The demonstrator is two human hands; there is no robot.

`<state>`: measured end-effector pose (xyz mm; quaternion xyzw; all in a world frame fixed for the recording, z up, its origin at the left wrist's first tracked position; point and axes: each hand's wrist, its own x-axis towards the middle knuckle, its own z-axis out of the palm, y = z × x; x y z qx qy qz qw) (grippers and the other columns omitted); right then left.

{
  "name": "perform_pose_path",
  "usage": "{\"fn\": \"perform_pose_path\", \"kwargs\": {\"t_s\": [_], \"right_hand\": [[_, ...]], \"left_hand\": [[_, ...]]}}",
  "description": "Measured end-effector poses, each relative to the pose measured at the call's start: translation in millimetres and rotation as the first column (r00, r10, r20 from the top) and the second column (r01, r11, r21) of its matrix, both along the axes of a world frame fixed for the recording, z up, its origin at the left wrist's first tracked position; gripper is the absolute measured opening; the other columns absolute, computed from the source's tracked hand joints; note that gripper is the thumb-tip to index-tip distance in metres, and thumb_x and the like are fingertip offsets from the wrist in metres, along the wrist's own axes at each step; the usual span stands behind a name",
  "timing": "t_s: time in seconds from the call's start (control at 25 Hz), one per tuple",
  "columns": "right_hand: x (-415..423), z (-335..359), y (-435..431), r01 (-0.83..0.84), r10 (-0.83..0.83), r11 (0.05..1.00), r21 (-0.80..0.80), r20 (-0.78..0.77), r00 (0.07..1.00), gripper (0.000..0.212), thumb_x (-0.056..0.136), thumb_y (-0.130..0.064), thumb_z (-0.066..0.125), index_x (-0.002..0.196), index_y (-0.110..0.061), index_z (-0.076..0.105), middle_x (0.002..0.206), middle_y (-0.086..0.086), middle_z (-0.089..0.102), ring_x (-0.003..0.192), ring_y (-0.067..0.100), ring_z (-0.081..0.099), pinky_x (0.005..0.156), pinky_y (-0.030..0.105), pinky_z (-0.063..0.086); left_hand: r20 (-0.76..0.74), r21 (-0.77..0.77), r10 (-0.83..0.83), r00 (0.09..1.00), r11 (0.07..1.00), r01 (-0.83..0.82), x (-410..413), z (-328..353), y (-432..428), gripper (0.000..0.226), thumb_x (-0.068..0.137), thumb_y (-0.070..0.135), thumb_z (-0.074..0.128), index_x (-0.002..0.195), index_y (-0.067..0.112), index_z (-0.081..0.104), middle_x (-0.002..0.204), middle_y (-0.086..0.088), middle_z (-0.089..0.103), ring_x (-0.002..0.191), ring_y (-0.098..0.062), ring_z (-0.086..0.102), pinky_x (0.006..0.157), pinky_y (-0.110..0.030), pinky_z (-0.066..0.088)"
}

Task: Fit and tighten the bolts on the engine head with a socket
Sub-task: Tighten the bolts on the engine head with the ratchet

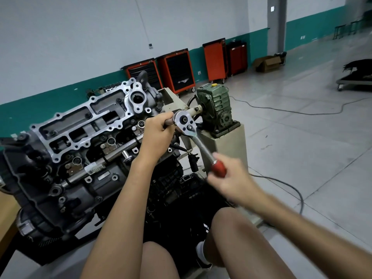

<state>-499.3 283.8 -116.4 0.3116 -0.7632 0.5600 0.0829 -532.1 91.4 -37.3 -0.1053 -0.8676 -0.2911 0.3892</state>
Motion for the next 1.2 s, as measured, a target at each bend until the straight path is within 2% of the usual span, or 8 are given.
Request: {"fn": "perform_pose_path", "kwargs": {"t_s": [0.08, 0.2, 0.36, 0.52, 0.64, 0.8, 1.0, 1.2], "right_hand": [[42, -16, -44, -0.004, 0.076, 0.959, -0.282, 0.242, 0.967, 0.025, 0.07, -0.005, 0.06, 0.062, -0.016, 0.039, 0.049, -0.008, 0.034, 0.044, 0.008, 0.031, 0.042, 0.02, 0.03], [70, -17, -87, -0.061, 0.302, 0.855, -0.516, 0.398, 0.866, 0.02, 0.068, -0.009, 0.054, 0.064, -0.014, 0.035, 0.045, -0.005, 0.034, 0.036, 0.013, 0.032, 0.035, 0.02, 0.031], [19, -10, -22, -0.096, 0.119, 0.986, -0.132, 0.176, 0.977, 0.035, 0.075, 0.006, 0.059, 0.062, -0.019, 0.038, 0.047, -0.01, 0.035, 0.041, 0.003, 0.03, 0.041, 0.019, 0.03], [-64, 51, 46, 0.043, 0.092, 0.921, 0.388, -0.322, 0.942, 0.028, 0.077, -0.006, 0.06, 0.067, -0.023, 0.04, 0.051, -0.011, 0.04, 0.045, 0.004, 0.042, 0.047, 0.012, 0.029], [-82, 69, 49, 0.201, 0.022, 0.892, 0.404, -0.482, 0.876, 0.022, 0.075, -0.022, 0.055, 0.067, -0.027, 0.035, 0.049, -0.01, 0.038, 0.044, 0.004, 0.04, 0.046, 0.015, 0.027], [-21, 4, 12, 0.024, -0.019, 0.996, 0.083, -0.051, 0.999, 0.031, 0.076, 0.004, 0.063, 0.066, -0.018, 0.044, 0.054, -0.001, 0.04, 0.048, 0.014, 0.036, 0.049, 0.028, 0.031], [70, -14, -85, -0.065, 0.307, 0.852, -0.519, 0.394, 0.866, 0.022, 0.069, -0.006, 0.055, 0.062, -0.015, 0.036, 0.046, -0.004, 0.034, 0.036, 0.012, 0.032, 0.036, 0.019, 0.031], [27, -6, -24, -0.087, 0.111, 0.989, -0.121, 0.203, 0.973, 0.037, 0.076, 0.006, 0.059, 0.061, -0.02, 0.037, 0.046, -0.011, 0.034, 0.041, 0.003, 0.03, 0.042, 0.019, 0.029]], "left_hand": [[0.01, 0.001, -0.007, 1.0, 1.0, 0.007, -3, -1, -2, 0.015, 0.08, -0.012, 0.049, 0.066, -0.013, 0.053, 0.058, -0.026, 0.052, 0.052, -0.029, 0.041, 0.048, -0.037, 0.038], [0.014, 0.0, -0.013, 1.0, 1.0, 0.013, -3, -1, -4, 0.011, 0.078, -0.013, 0.054, 0.068, -0.013, 0.055, 0.062, -0.027, 0.055, 0.056, -0.021, 0.043, 0.052, -0.042, 0.041], [-0.009, -0.049, -0.01, 1.0, 0.999, 0.01, -3, 2, -3, 0.021, 0.082, -0.008, 0.05, 0.062, -0.011, 0.05, 0.056, -0.025, 0.05, 0.053, -0.007, 0.036, 0.049, -0.032, 0.03], [-0.022, -0.058, -0.004, 1.0, 0.998, 0.003, -6, 0, -3, 0.026, 0.088, -0.003, 0.047, 0.066, -0.014, 0.054, 0.055, -0.025, 0.045, 0.053, -0.007, 0.029, 0.05, -0.028, 0.024], [-0.019, -0.034, -0.002, 1.0, 0.999, 0.002, -4, 0, -2, 0.023, 0.086, -0.004, 0.046, 0.067, -0.014, 0.053, 0.055, -0.025, 0.044, 0.053, -0.006, 0.027, 0.049, -0.024, 0.021], [-0.032, -0.041, 0.0, 1.0, 0.999, -0.002, -3, -2, -3, 0.019, 0.079, -0.011, 0.046, 0.06, -0.012, 0.046, 0.053, -0.023, 0.043, 0.052, -0.007, 0.029, 0.047, -0.018, 0.022], [-0.013, -0.008, -0.01, 1.0, 1.0, 0.01, -5, -3, -5, 0.021, 0.078, -0.016, 0.054, 0.059, -0.01, 0.046, 0.052, -0.017, 0.044, 0.052, -0.005, 0.032, 0.047, -0.024, 0.029], [-0.013, -0.046, -0.033, 0.999, 0.998, 0.033, -4, -1, -6, 0.019, 0.079, -0.011, 0.05, 0.06, -0.01, 0.05, 0.052, -0.017, 0.048, 0.049, -0.008, 0.035, 0.047, -0.024, 0.03]]}}
